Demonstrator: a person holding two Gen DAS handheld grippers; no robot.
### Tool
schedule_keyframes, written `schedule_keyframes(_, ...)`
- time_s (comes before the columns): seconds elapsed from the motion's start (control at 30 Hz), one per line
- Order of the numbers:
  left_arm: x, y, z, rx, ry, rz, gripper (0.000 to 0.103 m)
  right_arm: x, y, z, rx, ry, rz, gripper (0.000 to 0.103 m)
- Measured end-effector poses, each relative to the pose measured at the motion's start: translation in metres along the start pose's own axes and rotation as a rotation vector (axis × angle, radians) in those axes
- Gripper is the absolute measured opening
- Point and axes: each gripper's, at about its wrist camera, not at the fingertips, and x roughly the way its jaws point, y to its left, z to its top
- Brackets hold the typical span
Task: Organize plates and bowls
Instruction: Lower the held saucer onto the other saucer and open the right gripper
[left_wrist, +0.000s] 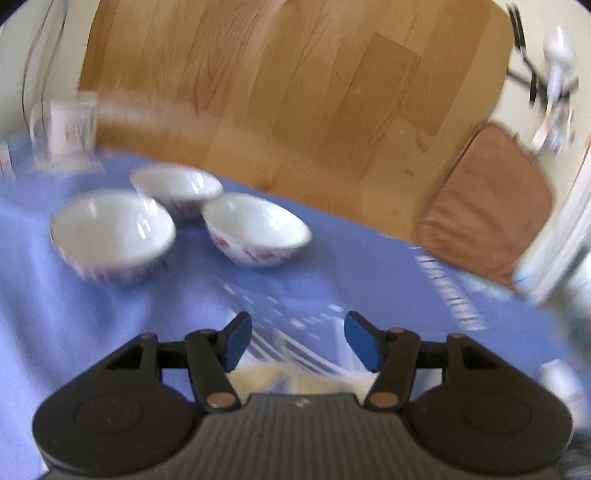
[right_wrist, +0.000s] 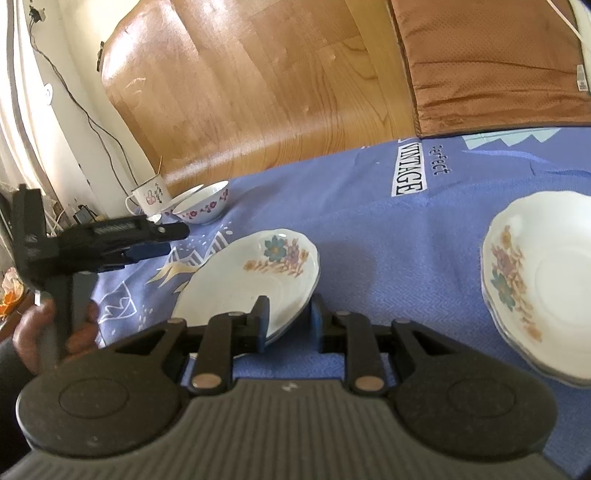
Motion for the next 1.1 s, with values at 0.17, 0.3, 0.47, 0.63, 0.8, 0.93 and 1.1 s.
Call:
schedule_keyframes(0.17,-0.010,-0.033,-0.001,0.043,0.116,-0.031,0.053,0.001,0.001,0.000,-0.006,0.001,0.009,0.032)
schedule_keyframes(0.3,0.010,-0.051,-0.012,0.027,0.256,-0.080,0.044,0.000,-0.001,0.001,0.012,0.004,0.014,0.032)
schedule_keyframes(0.47,0.015,-0.071,-0.023,0.094,0.277,-0.047,0.037,-0.002,-0.006,0.005,0.060,0.021,0.008,0.031)
schedule_keyframes(0.63,0.017,-0.079,-0.026,0.083,0.284,-0.050,0.025,0.001,0.001,0.013,0.035,0.061,-0.042,0.017)
schedule_keyframes(0.8,0.015,-0.118,-0.013,0.112,0.257,-0.132,0.025,-0.028,-0.011,0.025,0.062,-0.005,-0.083,0.016)
schedule_keyframes(0.93,0.032,-0.172,-0.015,0.196,0.268,-0.214,0.025,-0.067,-0.033,0.033,0.069,-0.102,-0.188,0.016)
schedule_keyframes(1.1,0.066,-0.231,-0.031,0.267,0.331,-0.299,0.025,-0.109,-0.065,0.029,0.099,-0.169,-0.331,0.016)
